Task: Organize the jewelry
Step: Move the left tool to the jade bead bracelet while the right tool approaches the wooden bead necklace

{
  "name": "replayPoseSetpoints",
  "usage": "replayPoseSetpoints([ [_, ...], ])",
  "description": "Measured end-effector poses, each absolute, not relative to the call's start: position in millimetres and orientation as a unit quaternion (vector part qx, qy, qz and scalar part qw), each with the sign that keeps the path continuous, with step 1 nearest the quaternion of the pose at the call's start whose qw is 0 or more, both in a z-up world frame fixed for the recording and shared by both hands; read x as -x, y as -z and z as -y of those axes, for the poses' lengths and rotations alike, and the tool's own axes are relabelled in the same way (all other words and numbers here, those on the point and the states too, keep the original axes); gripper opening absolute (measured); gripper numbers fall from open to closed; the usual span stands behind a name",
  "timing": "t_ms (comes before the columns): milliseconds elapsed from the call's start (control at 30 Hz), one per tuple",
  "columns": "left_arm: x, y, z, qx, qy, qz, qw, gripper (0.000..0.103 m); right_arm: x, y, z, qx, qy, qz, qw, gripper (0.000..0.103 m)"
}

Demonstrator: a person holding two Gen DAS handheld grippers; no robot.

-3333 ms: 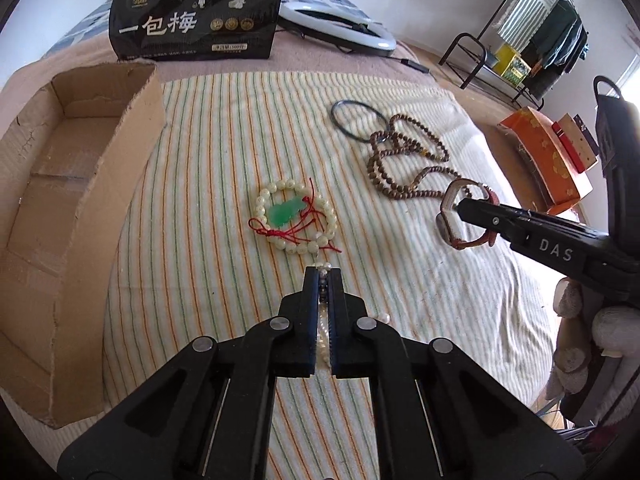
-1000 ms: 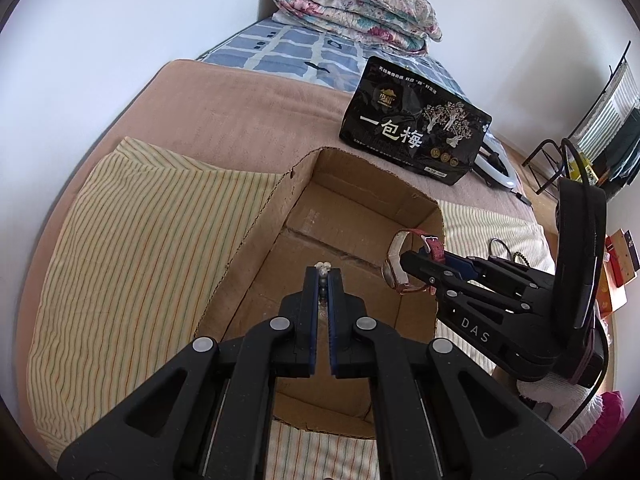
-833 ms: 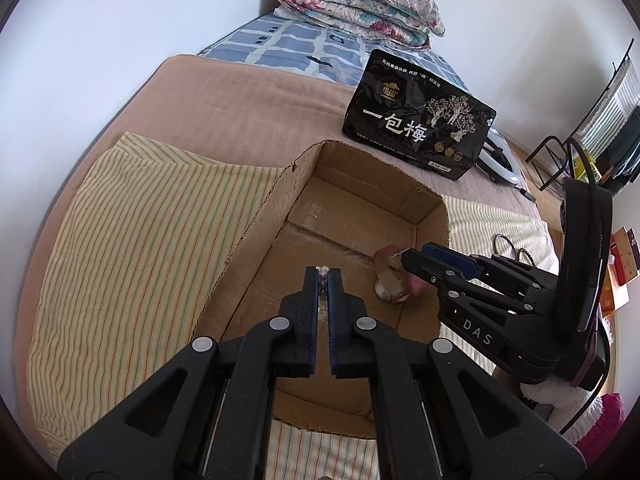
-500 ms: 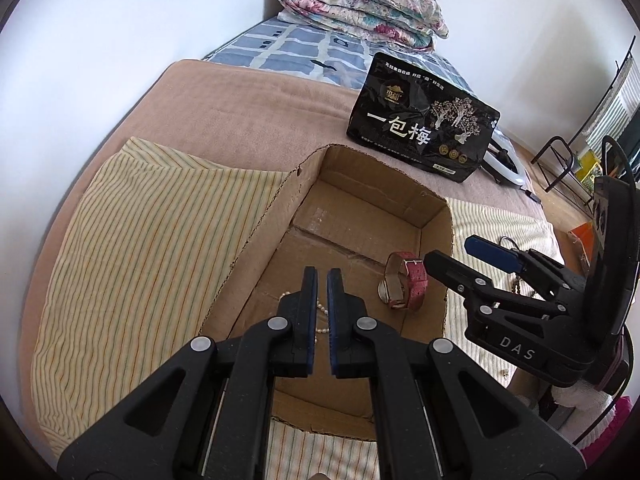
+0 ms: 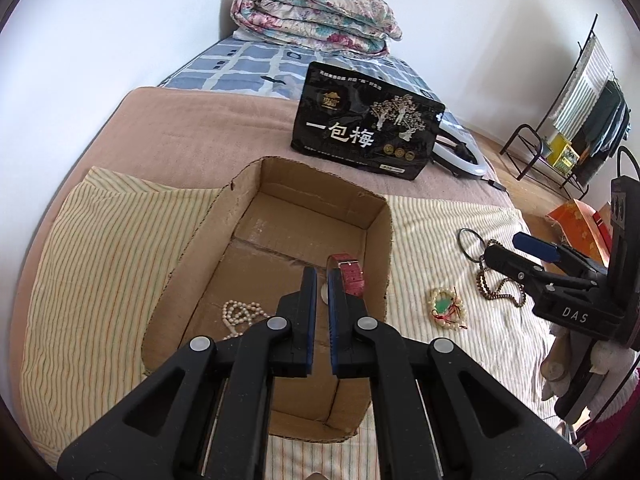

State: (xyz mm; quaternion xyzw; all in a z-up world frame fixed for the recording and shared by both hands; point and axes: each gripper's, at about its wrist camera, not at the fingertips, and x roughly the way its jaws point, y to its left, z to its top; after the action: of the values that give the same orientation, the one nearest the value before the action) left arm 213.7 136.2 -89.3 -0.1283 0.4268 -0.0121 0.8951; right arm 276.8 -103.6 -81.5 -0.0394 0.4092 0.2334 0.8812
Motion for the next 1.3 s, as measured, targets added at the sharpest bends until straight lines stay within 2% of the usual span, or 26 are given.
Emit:
replayPoseSetpoints([
  [167,-214.3,83.6,-102.2,0.102,0.047,-0.425,0.898,0.003,-270.5,72.4,150.2,0.032,-0.2,-0.391,0.898,0.088],
  [567,-224.4,109.6,-11.9,0.08,0.137,-0.465,0.871,0.003,-271.6,96.7,242.0,0.035,-0.116,-0.419,0.9,0.088],
  [833,-238.9,138.5,16.5,0.086,0.139,-0.489,0.857,0.004,-284.7,125.0,289.9,0.012,-0.072,-0.452,0.889,0.087],
  [867,-240.4,142.4,17.7,0.087,0.139,-0.491,0.855,0.004,-286.3,127.8,293.0,0.01,-0.07,-0.455,0.888,0.087],
  [933,-242.8,149.6,20.7,0.09,0.137,-0.493,0.854,0.013,-288.2,134.3,296.0,0.009,-0.066,-0.46,0.885,0.087],
  [967,-243.3,152.6,22.4,0.091,0.138,-0.493,0.854,0.021,-289.5,137.8,296.6,0.009,-0.068,-0.464,0.883,0.087],
  [1000,-243.8,155.5,23.9,0.091,0.139,-0.493,0.854,0.024,-290.6,140.9,295.8,0.01,-0.068,-0.468,0.881,0.087],
  [1300,-249.9,182.8,32.3,0.079,0.131,-0.498,0.853,0.024,-299.1,165.8,284.8,0.051,-0.074,-0.49,0.867,0.088],
])
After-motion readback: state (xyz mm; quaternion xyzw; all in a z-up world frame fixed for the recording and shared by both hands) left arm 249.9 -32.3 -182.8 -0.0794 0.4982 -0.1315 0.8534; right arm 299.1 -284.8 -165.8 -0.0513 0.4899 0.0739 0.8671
